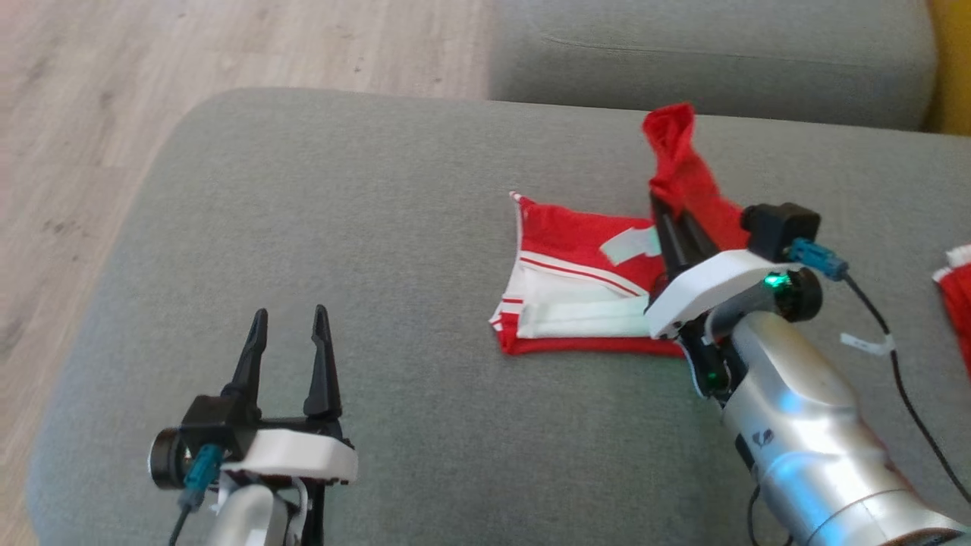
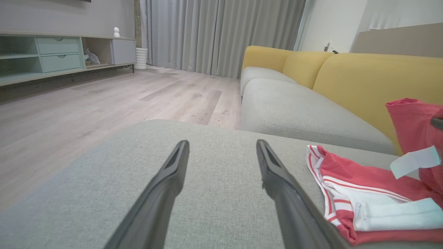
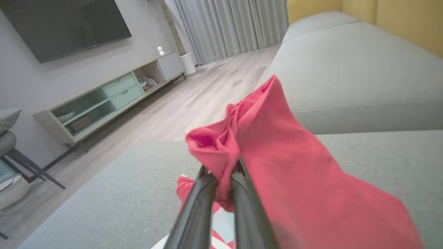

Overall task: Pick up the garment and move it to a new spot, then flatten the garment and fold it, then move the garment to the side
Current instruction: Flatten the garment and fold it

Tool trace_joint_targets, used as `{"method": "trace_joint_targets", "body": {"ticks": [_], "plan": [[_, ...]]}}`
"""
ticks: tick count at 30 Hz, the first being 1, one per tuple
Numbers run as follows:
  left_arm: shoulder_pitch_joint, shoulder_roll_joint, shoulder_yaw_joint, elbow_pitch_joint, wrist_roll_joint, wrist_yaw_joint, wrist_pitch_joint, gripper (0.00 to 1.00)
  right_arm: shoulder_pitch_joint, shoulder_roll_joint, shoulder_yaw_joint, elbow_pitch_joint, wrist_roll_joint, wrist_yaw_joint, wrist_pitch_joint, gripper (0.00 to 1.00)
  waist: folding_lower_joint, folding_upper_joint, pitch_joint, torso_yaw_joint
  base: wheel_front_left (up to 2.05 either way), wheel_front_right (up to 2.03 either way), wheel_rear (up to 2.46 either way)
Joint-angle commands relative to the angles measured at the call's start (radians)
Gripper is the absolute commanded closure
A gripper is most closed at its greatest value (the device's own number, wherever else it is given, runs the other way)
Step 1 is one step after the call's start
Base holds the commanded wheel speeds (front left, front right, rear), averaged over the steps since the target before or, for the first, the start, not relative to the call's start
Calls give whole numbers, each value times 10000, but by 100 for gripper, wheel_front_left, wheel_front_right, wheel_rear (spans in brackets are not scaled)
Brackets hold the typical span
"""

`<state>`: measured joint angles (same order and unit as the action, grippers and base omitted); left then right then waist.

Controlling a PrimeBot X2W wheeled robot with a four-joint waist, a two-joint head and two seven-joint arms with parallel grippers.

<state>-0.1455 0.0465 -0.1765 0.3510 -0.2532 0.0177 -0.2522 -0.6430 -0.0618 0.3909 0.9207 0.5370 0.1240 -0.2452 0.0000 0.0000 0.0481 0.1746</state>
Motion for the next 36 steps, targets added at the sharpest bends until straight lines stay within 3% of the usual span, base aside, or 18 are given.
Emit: {"method": "trace_joint_targets", "body": {"ticks": [1,23,24,25,26,32,36], "plan": [[-292,38,157,-261,-89,36,-95,0,-85,115,493,-302,293,67,4,100,0,0,16,281,0,0,0],[-602,38,-395,-350,-645,282,-95,0,225,116,3513,375,1668,67,353,100,0,0,686,1245,0,0,0],[-616,38,-394,-335,-641,282,-95,0,187,116,3665,440,1555,67,412,69,0,0,710,1236,0,0,0],[-627,38,-426,-263,-652,239,-95,0,193,116,3730,441,1586,67,489,9,0,0,724,1224,0,0,0],[-650,38,-469,-159,-658,170,-95,0,157,116,3823,388,1558,67,484,0,0,0,730,1198,0,0,0],[-726,38,-266,0,-551,145,-95,0,-24,116,3994,-369,1840,67,113,0,0,0,505,732,0,0,0],[-702,39,-45,-145,-432,115,-95,0,-411,116,3437,-186,1266,67,-113,0,0,0,322,230,0,0,0]]}}
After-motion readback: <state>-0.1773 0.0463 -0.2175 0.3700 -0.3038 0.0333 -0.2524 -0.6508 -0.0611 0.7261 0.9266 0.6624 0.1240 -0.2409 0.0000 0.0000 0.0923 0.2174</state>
